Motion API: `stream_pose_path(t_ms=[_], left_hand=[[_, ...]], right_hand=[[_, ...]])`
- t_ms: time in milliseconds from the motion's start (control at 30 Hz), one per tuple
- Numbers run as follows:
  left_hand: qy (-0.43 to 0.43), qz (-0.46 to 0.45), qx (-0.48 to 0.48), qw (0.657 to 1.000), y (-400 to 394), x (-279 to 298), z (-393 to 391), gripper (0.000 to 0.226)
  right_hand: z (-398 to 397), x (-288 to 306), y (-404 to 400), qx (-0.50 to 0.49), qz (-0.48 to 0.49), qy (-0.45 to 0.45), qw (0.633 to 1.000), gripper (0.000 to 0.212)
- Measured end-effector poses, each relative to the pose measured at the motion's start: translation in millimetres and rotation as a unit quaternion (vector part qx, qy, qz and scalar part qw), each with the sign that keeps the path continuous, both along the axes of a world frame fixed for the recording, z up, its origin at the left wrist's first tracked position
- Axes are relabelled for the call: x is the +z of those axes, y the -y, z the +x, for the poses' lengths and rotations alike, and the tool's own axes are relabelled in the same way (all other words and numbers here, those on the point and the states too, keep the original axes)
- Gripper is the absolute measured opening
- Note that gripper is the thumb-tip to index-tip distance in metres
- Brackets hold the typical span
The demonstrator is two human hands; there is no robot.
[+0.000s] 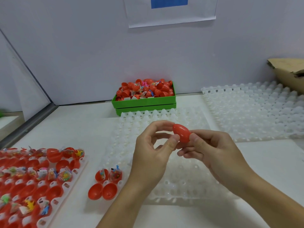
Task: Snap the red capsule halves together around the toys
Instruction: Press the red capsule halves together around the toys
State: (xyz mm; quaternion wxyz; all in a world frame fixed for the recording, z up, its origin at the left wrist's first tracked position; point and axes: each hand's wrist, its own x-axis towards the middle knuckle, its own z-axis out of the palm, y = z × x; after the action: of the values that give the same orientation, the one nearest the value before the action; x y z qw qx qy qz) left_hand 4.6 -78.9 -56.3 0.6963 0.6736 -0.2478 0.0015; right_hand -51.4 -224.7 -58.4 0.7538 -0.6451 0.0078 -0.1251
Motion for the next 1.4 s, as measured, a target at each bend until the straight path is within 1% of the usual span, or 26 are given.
stream_pose_path(t_ms=[33, 100, 200, 233, 267, 300, 367, 433, 500, 567, 633, 700, 767, 867, 967, 1000, 1067, 1133, 1200, 1267, 1333, 1400], left_hand=[[0.009, 0.005, -0.004, 1.000, -0.5, -0.1, 0.2, 0.018], [0.012, 0.000, -0.016, 1.000, -1.1, 0.3, 0.5, 0.022], [0.007, -0.008, -0.026, 1.000, -1.6, 0.0, 0.7, 0.023], [0.007, -0.009, -0.024, 1.000, -1.8, -0.5, 1.0, 0.024], [0.006, -0.008, -0.022, 1.000, -2.0, -1.2, 1.4, 0.024], [0.002, -0.006, -0.021, 1.000, -1.9, -1.9, 1.6, 0.023], [-0.014, -0.009, -0.019, 1.000, -1.6, -2.4, 1.7, 0.020], [-0.027, -0.012, -0.019, 0.999, -1.1, -2.1, 1.2, 0.023], [-0.032, -0.004, -0.015, 0.999, -0.9, -2.4, 1.3, 0.028], [-0.030, 0.008, -0.008, 0.999, -1.1, -3.4, 2.5, 0.025], [-0.036, 0.001, -0.008, 0.999, -1.8, -4.2, 3.7, 0.022], [-0.047, -0.012, -0.021, 0.999, -2.8, -4.2, 4.3, 0.022], [-0.047, -0.009, -0.032, 0.998, -3.5, -3.6, 4.1, 0.023], [-0.041, -0.007, -0.036, 0.999, -3.3, -1.2, 2.1, 0.026], [-0.020, -0.005, -0.028, 0.999, -1.6, 0.8, 0.0, 0.024], [-0.010, 0.000, -0.022, 1.000, -0.8, 1.3, -0.5, 0.024], [0.006, 0.010, -0.005, 1.000, 0.3, 0.9, -0.2, 0.024], [0.006, 0.012, 0.013, 1.000, 0.3, 1.1, 0.0, 0.022], [0.003, 0.019, 0.023, 1.000, -1.0, 1.1, 1.0, 0.018], [-0.001, 0.042, 0.019, 0.999, -3.3, -0.3, 2.5, 0.015], [-0.006, 0.084, 0.015, 0.996, -4.0, -2.0, 4.2, 0.014], [0.010, 0.116, 0.030, 0.993, -4.5, -4.7, 6.3, 0.023]], right_hand=[[0.3, 0.6, -0.7, 0.027, 0.056, -0.021, 0.998, 0.026], [0.3, 0.3, -1.8, 0.064, 0.121, -0.053, 0.989, 0.029], [-0.4, -0.5, -2.2, 0.081, 0.159, -0.055, 0.982, 0.027], [-0.8, -0.5, -2.0, 0.073, 0.153, -0.044, 0.984, 0.026], [-1.2, -0.4, -1.9, 0.049, 0.119, -0.029, 0.991, 0.024], [-1.5, -0.6, -1.6, 0.008, 0.053, -0.011, 0.998, 0.023], [-1.9, -0.4, -2.3, -0.079, -0.087, 0.031, 0.993, 0.025], [-2.6, -0.7, -3.9, -0.119, -0.162, 0.076, 0.977, 0.031], [-2.9, -1.6, -4.7, -0.135, -0.201, 0.103, 0.965, 0.034], [-2.7, -2.4, -4.0, -0.138, -0.205, 0.113, 0.962, 0.035], [-2.3, -2.1, -2.9, -0.128, -0.172, 0.106, 0.971, 0.033], [-2.2, -0.7, -2.3, -0.120, -0.128, 0.097, 0.980, 0.026], [-2.1, 0.3, -2.4, -0.123, -0.111, 0.094, 0.982, 0.021], [-2.4, 0.8, -3.5, -0.128, -0.117, 0.103, 0.979, 0.023], [-1.5, -1.9, -3.4, -0.142, -0.121, 0.112, 0.976, 0.032], [-0.8, -3.2, -2.4, -0.146, -0.127, 0.111, 0.975, 0.035], [-0.5, -4.3, -1.6, -0.137, -0.158, 0.113, 0.971, 0.032], [-2.1, -4.5, -0.6, -0.105, -0.212, 0.120, 0.964, 0.030], [-3.7, -4.5, 0.7, -0.070, -0.281, 0.134, 0.948, 0.038], [-4.2, -5.1, 0.9, -0.052, -0.332, 0.136, 0.932, 0.040], [-3.7, -4.1, 1.1, -0.067, -0.362, 0.136, 0.920, 0.034], [-2.3, -0.8, 5.0, -0.085, -0.351, 0.120, 0.925, 0.021]])
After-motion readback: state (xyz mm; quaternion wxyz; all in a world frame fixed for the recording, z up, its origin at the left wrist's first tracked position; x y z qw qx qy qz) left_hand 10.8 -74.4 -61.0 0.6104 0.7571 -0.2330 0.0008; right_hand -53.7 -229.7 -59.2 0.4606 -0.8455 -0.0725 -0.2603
